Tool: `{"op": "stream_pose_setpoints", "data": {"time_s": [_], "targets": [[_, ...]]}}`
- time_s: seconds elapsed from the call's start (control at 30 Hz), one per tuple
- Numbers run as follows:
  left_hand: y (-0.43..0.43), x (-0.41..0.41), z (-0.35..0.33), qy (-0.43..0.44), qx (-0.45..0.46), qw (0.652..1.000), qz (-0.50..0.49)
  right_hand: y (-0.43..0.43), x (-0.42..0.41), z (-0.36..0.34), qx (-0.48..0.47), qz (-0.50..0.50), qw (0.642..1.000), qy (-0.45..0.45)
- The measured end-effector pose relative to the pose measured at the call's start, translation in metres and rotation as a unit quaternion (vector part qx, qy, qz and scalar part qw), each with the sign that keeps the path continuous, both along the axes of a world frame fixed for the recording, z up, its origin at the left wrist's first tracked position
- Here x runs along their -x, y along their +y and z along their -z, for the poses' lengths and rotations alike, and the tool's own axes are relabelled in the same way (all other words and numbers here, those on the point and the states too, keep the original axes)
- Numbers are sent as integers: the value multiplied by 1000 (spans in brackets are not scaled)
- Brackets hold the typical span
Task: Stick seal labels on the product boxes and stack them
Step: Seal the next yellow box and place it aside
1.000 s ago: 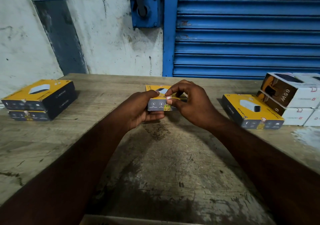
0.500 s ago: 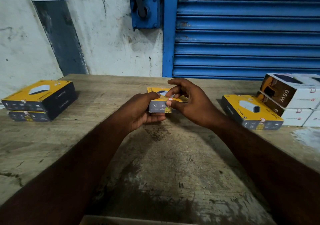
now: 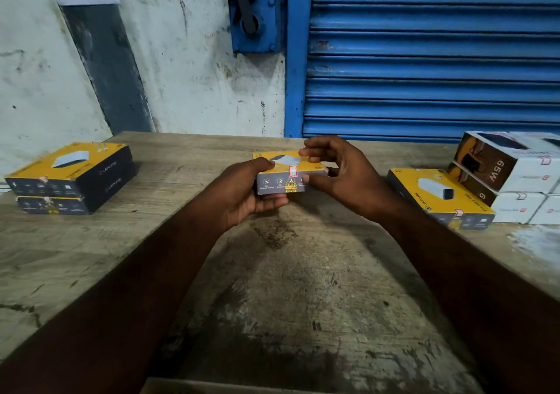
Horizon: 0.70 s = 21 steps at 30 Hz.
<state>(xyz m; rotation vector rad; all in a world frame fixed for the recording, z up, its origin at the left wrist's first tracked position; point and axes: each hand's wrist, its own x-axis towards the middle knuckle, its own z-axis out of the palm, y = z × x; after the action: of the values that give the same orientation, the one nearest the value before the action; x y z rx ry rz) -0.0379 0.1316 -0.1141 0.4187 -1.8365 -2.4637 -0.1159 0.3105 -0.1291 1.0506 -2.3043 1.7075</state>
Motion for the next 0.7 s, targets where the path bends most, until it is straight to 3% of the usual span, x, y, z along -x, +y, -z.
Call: {"op": "stream_pose_setpoints", "data": {"time_s": [0.1, 0.3, 0.47, 0.6, 0.7], "targets": [[-1, 1, -1, 9, -14, 1000, -3, -2, -1, 2, -15, 23, 999, -19], [1, 2, 0, 4, -17, 1000, -5, -10, -12, 6, -15, 8, 990, -140], [0, 4, 2, 18, 22, 1000, -7, -14, -10, 9, -11, 31, 990, -138], [0, 3, 1, 66, 109, 991, 27, -14, -10, 9, 2, 32, 987, -156], [1, 3, 4, 101, 218, 971, 1, -14, -10, 6, 35, 18, 982, -183]]}}
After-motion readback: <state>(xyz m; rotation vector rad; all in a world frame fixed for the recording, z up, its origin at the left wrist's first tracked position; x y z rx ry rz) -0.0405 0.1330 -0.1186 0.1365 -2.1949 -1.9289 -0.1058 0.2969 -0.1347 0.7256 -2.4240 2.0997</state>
